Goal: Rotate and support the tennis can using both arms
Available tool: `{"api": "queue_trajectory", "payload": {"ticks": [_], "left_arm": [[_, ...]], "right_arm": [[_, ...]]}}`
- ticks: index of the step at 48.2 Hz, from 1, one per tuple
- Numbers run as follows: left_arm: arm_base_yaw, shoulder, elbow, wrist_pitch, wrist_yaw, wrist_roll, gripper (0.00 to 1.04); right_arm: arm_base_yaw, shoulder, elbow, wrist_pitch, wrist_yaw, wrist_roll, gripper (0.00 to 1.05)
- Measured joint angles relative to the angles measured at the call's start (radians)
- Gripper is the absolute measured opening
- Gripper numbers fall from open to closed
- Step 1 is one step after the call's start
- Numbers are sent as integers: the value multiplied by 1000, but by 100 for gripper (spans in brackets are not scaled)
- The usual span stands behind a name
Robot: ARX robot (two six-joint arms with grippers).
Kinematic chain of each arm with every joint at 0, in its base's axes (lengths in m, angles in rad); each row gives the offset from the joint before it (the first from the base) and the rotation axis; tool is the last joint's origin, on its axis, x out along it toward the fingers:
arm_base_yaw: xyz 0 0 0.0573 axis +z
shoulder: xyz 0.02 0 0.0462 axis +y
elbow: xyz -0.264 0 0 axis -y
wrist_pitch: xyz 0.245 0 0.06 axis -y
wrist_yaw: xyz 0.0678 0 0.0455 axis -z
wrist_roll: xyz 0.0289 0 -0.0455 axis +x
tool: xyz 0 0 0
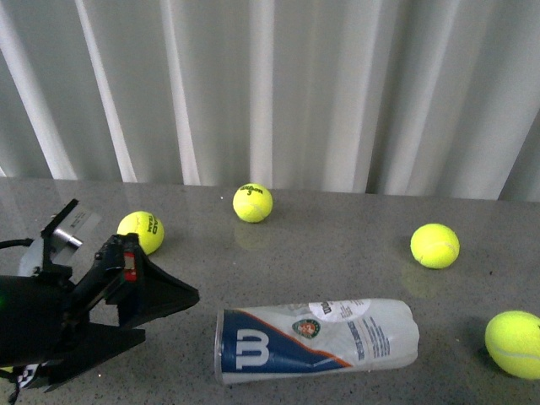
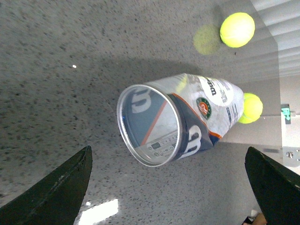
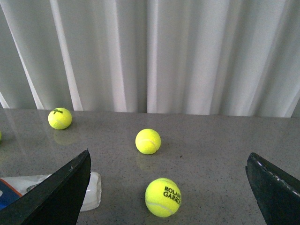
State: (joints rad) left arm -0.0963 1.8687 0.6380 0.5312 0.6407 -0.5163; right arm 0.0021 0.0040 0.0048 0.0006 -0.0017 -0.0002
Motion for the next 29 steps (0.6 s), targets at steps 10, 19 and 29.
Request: {"api": "queue_trajectory", "payload": {"ticks": [10,19,29], "left_arm": [[-79,89,36,47,-13,-54,98],[-123,172,86,84,-24,-95,98],[-155,207,129,119,-7,-142,98]], "right_arm": [[0,0,0,0,0,0,98],[0,0,0,0,0,0,98],[0,0,0,0,0,0,98]]}}
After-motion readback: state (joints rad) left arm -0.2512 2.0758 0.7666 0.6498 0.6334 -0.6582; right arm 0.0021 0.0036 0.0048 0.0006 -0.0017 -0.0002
